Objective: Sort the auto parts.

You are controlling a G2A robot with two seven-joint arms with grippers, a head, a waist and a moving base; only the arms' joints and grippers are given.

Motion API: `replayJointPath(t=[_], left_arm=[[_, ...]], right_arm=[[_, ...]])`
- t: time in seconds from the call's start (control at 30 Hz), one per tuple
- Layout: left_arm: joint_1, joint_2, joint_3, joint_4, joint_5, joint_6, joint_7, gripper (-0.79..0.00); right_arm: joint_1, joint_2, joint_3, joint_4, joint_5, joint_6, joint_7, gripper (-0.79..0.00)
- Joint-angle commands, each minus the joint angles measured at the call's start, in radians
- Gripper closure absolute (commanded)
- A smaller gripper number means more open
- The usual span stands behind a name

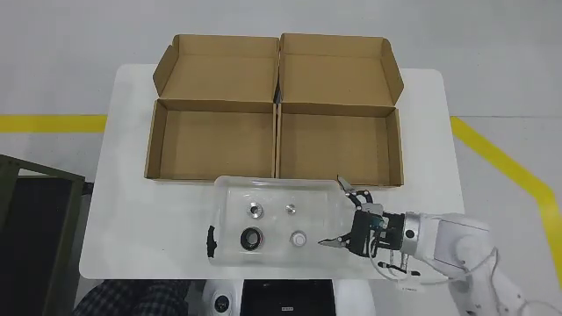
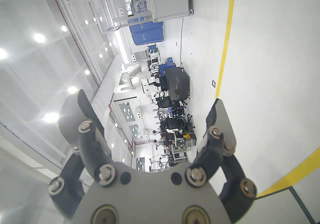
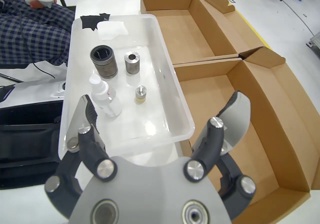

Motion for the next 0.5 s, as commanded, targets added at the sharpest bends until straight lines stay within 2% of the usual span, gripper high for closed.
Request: replayJointPath(t=[0.0,0.47], left_arm=[[0.0,0.0,0.0,0.0,0.0,0.0,0.0,-0.785],[0.0,0.0,0.0,0.0,0.0,0.0,0.0,-0.785]], right_arm=[[0.014,0.007,-0.03,0.004,0.007,0.0,0.027,-0.785],[0.102,0.033,-0.183,0.036,0.062,0.007,0.225,-0.785]])
